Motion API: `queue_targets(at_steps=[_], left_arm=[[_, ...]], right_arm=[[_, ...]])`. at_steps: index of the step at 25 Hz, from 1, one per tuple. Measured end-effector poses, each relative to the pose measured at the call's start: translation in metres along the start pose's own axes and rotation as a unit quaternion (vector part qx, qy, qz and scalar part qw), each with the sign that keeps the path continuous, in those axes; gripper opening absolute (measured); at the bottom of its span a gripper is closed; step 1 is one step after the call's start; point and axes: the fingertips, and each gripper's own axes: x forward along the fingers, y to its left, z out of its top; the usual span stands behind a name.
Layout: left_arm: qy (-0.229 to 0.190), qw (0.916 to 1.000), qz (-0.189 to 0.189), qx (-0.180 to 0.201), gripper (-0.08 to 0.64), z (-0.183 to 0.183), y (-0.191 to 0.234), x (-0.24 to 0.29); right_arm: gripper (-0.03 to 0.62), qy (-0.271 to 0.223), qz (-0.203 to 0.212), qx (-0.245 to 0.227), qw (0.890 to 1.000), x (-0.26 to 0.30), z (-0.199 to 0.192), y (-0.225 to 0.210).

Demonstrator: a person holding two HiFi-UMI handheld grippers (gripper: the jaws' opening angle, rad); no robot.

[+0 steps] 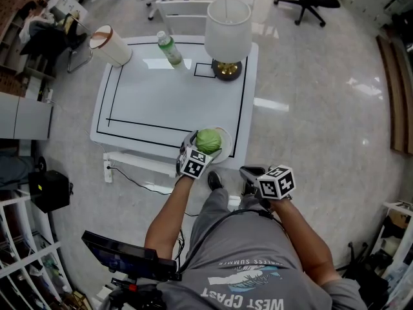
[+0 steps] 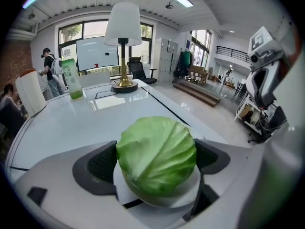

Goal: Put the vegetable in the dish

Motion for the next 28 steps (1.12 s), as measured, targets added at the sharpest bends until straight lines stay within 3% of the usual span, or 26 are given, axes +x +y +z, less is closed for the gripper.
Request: queue_targets(at_steps=[10, 22, 28], left_arm=[[0.009, 0.9995, 0.007, 0.028, 0.502, 0.000, -0.004, -0.002], [0.021, 0.9982, -0.028, 0.050, 0.497, -0.004, -0.018, -0.009], [-0.014, 0.9985, -0.005, 0.053, 0.497, 0.014, -0.009, -0.026]], right_arm=[[0.008, 0.004, -0.001, 0.002, 1.000, 0.007, -0.006, -0.001], [0.008, 0.007, -0.001, -0.001, 1.000, 0.011, -0.011, 0.005], [0.008, 0.001, -0.005, -0.012, 1.000, 0.005, -0.004, 0.006]])
